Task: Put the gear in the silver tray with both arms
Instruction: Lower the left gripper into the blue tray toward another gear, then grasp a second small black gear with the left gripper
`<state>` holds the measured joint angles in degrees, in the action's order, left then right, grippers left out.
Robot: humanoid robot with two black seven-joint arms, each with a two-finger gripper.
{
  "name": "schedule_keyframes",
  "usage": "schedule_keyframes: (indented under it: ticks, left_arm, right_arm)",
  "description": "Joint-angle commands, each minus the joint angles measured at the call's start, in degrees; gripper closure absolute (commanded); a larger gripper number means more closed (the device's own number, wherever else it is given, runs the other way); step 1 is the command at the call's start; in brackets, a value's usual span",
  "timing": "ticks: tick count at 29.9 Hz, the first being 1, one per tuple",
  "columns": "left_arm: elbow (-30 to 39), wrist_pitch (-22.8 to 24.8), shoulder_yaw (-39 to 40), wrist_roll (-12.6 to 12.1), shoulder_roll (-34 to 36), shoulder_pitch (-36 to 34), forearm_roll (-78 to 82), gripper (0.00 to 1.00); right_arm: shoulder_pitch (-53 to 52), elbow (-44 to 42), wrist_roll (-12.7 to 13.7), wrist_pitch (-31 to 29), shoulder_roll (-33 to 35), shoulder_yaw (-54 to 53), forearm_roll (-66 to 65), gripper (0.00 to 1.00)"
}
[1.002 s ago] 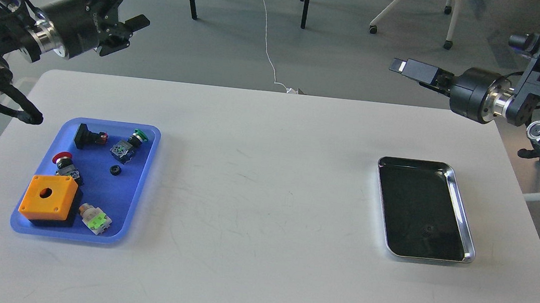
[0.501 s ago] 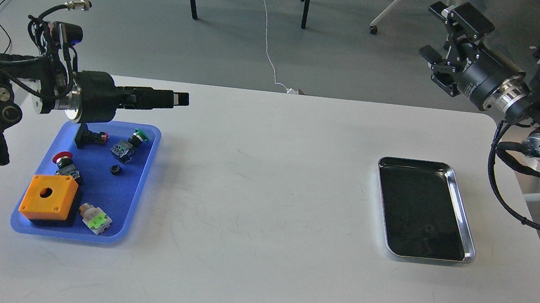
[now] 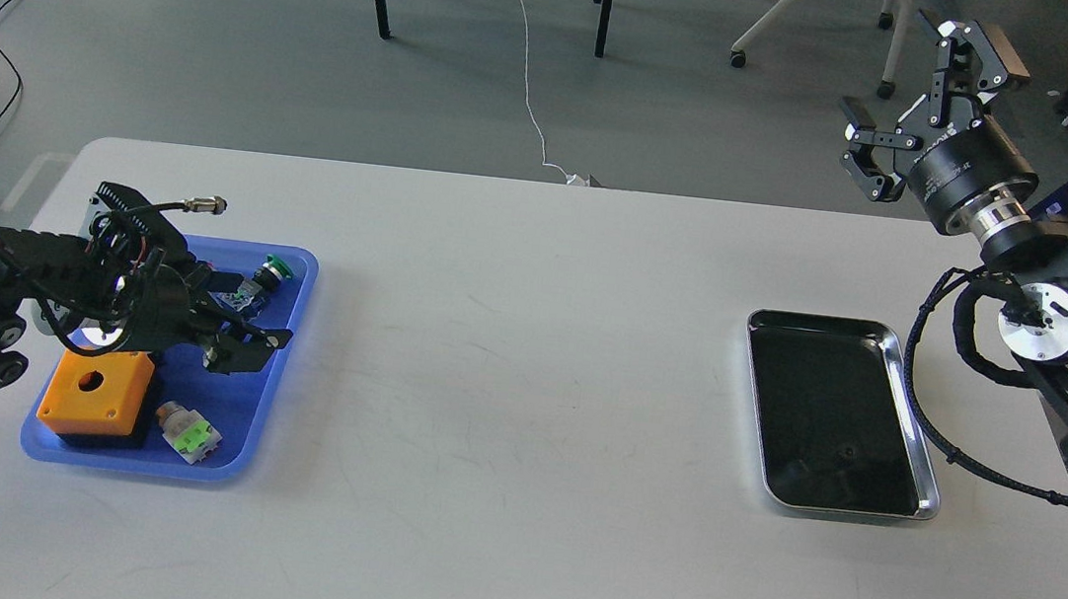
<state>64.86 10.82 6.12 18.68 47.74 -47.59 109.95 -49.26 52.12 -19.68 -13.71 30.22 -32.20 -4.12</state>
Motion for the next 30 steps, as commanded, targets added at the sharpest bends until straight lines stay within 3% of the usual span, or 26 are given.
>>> schedule_keyframes:
  ticks: [1,5,10,30]
  left_arm:
    - [-5.53,-0.10,-1.02,0.39,-0.55,0.65,-1.23,0.24]
    - [-7.64,0.34,-1.19,1.89,-0.46,0.74,-3.17,0.39]
    - [-9.31,0.08,-1.55,3.64,-0.63,1.09,-3.43,0.50]
    - [-10.81,-0.01,-2.25,4.09,-3.27,1.44,-4.05,0.51]
  right_arm:
    - [0.74,0.17,-0.09,0.00,-0.69,0.03,-0.01,0.02]
    - [1.01,0.26,-0.09,-0.09,-0.16,0.12,-0.10,0.02]
    - [1.19,0.17,-0.09,-0.09,0.10,0.21,-0.10,0.02]
    - [1.10,0.08,-0.01,-0.09,-0.43,0.47,-0.19,0.02]
